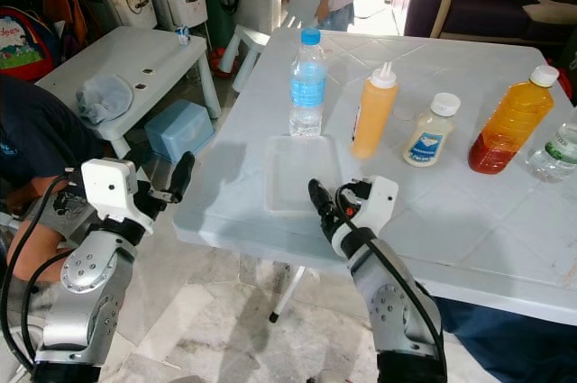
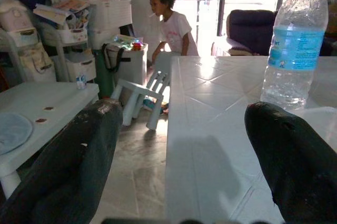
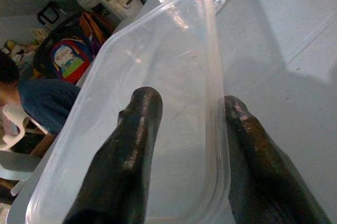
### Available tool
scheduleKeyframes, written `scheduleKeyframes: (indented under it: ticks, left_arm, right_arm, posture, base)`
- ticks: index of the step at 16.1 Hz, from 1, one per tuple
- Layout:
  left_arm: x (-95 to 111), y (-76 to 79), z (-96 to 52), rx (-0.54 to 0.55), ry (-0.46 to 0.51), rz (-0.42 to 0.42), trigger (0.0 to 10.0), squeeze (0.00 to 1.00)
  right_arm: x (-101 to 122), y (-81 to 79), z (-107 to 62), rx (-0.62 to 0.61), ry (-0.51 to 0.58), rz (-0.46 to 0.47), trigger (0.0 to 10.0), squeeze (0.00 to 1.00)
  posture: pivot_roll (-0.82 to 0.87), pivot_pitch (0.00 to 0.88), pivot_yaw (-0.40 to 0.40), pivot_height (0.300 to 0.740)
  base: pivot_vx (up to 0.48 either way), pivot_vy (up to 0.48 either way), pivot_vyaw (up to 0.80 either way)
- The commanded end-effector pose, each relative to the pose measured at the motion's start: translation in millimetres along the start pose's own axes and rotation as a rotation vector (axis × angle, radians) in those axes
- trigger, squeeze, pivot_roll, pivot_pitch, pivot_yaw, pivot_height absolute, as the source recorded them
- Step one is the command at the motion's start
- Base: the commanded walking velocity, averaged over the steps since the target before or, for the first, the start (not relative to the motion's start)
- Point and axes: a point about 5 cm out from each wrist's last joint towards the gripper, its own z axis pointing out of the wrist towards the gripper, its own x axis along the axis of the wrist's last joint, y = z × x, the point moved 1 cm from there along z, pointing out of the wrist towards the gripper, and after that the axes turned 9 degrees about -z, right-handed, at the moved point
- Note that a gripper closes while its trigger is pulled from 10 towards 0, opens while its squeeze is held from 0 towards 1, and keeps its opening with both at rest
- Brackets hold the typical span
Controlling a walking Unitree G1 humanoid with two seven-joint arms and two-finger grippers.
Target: Restocking fridge
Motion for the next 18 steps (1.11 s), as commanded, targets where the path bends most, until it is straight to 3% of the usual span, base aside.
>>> scheduleKeyframes:
  ticks: [1, 12, 17, 18]
  left_arm:
    - [1.7, -0.1, 1.2, -0.008, 0.003, 0.011, 10.0, 0.0]
    - [1.1, 0.6, 1.3, -0.005, 0.003, 0.01, 10.0, 0.0]
    - [0.6, 0.4, 1.6, -0.003, 0.001, 0.012, 10.0, 0.0]
    - [-1.6, -2.1, 2.4, 0.029, -0.014, 0.03, 10.0, 0.0]
  right_arm:
    - [-10.2, 9.9, -0.6, -0.067, -0.063, 0.004, 0.0, 0.0]
    - [-3.6, 10.5, 2.5, -0.11, -0.073, 0.061, 0.0, 0.0]
    - [4.8, 1.4, 4.0, -0.086, -0.053, 0.078, 0.0, 0.0]
    - [14.9, -7.6, 4.9, -0.038, -0.013, 0.012, 10.0, 0.0]
  posture:
    - [-0.01, 0.0, 0.032, 0.74]
    - [-0.01, 0.0, 0.03, 0.74]
    - [-0.01, 0.0, 0.031, 0.74]
    - [-0.01, 0.0, 0.03, 0.74]
  base:
    - [0.0, 0.0, 0.0]
    - [0.0, 0.0, 0.0]
    - [0.0, 0.0, 0.0]
    - [0.0, 0.0, 0.0]
